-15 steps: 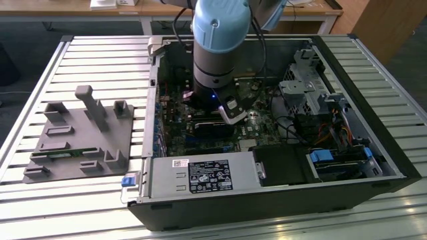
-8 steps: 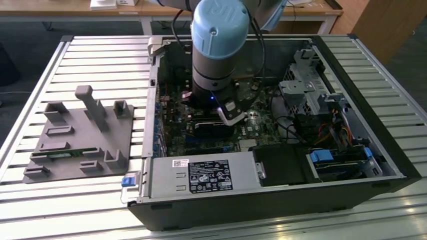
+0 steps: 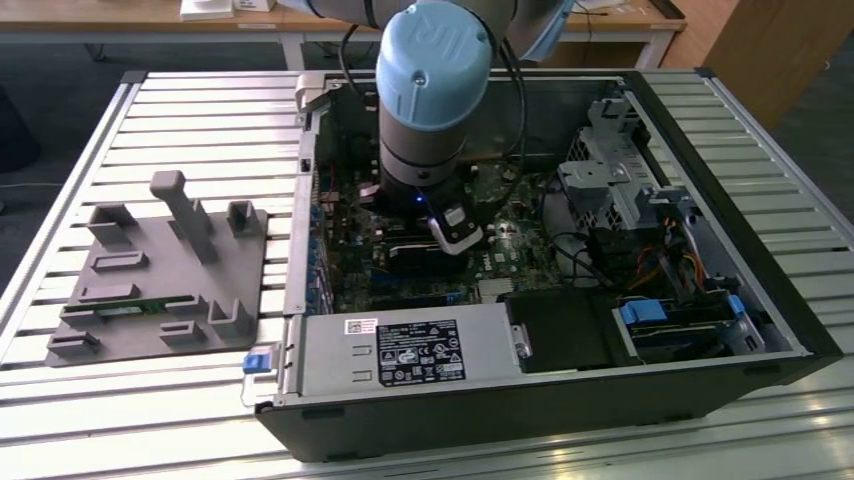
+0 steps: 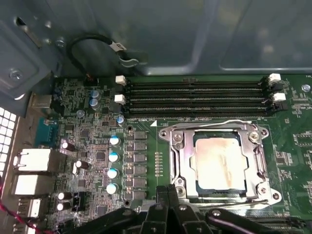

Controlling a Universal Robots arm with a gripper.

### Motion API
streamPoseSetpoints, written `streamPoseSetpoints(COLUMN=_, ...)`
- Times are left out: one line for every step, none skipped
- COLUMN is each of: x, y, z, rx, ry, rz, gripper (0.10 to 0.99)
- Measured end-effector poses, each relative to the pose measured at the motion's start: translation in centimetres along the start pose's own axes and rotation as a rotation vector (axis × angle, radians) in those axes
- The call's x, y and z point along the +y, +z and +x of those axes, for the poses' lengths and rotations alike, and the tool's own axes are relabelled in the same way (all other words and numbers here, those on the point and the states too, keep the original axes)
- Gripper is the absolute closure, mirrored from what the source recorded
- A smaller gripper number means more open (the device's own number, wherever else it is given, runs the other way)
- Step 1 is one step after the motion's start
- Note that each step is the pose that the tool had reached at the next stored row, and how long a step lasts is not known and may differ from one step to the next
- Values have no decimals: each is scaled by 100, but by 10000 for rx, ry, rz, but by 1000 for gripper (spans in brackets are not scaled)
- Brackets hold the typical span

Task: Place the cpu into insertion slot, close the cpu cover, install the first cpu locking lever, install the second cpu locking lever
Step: 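Install the second cpu locking lever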

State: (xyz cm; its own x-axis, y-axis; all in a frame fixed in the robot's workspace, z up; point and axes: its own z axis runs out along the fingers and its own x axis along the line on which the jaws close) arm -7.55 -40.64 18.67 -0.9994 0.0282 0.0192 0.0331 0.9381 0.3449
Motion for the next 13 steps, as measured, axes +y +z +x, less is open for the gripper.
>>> streamPoseSetpoints(x=-1, y=0, z=1, rx=1, ry=1, rz=-16, gripper=980)
streamPoseSetpoints(x=0, y=0, z=1, rx=1, ry=2, rz=-19, gripper=980)
streamPoseSetpoints(x=-1, y=-1, z=2, rx=2, ry=3, rz=-28, gripper=980)
streamPoseSetpoints(x=0, y=-4, z=2, rx=3, ry=3, rz=-45, gripper=980)
streamPoseSetpoints(x=2, y=-9, z=2, rx=1, ry=2, rz=-55, gripper=980)
streamPoseSetpoints(x=8, y=-24, z=2, rx=1, ry=2, rz=-58, gripper=980)
streamPoseSetpoints(x=15, y=-44, z=3, rx=2, ry=2, rz=-57, gripper=980)
streamPoseSetpoints(x=25, y=-71, z=3, rx=2, ry=2, rz=-56, gripper=980)
streamPoseSetpoints(x=35, y=-99, z=4, rx=3, ry=2, rz=-56, gripper=980)
streamPoseSetpoints(x=44, y=-123, z=4, rx=2, ry=3, rz=-56, gripper=980)
streamPoseSetpoints(x=53, y=-148, z=5, rx=2, ry=3, rz=-56, gripper=980)
streamPoseSetpoints(x=62, y=-172, z=5, rx=1, ry=4, rz=-58, gripper=980)
streamPoseSetpoints(x=72, y=-199, z=6, rx=1, ry=6, rz=-57, gripper=980)
